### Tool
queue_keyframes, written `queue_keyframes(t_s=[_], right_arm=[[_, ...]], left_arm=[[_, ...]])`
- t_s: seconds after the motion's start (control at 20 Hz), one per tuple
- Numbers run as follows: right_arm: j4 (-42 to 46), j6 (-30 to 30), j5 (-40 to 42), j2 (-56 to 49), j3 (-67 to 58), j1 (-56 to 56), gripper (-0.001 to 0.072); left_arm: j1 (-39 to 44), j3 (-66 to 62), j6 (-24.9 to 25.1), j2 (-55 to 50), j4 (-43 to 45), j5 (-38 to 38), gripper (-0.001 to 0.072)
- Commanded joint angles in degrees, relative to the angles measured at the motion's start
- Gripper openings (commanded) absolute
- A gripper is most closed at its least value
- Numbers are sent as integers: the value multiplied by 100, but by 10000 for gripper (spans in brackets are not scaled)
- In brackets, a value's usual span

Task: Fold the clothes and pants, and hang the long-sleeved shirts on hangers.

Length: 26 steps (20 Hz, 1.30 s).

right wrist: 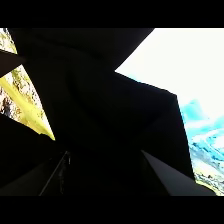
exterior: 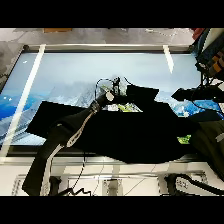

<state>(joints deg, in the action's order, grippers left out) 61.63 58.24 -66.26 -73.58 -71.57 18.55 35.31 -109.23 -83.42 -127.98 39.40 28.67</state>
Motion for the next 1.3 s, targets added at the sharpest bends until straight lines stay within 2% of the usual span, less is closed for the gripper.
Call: queue_keyframes(t_s=[0.0,0.05,0.15,0.3,0.55,0.7,0.9,1.05,1.25], right_arm=[[7,-2,-59,2,2,-2,509],[9,-2,-57,0,2,-2,509],[9,-2,-59,0,2,-2,509],[44,-7,-48,0,2,-2,509],[715,-17,455,0,2,-2,509],[791,98,752,0,2,-2,508],[837,251,911,0,2,-2,508],[1163,437,905,0,4,-2,507],[1578,588,960,0,4,151,507]], left_arm=[[66,-39,24,-44,-46,-345,50],[66,-42,26,-42,-44,-369,12],[-7,-42,26,11,114,-382,11],[-234,-42,24,356,844,-162,10],[-664,-42,0,1552,3281,739,9],[-907,-42,-214,2417,4806,855,9],[-1196,-42,-210,3377,6098,852,11],[-1419,-42,-208,3928,6599,852,11],[-1775,-39,-146,4459,6605,883,11]])
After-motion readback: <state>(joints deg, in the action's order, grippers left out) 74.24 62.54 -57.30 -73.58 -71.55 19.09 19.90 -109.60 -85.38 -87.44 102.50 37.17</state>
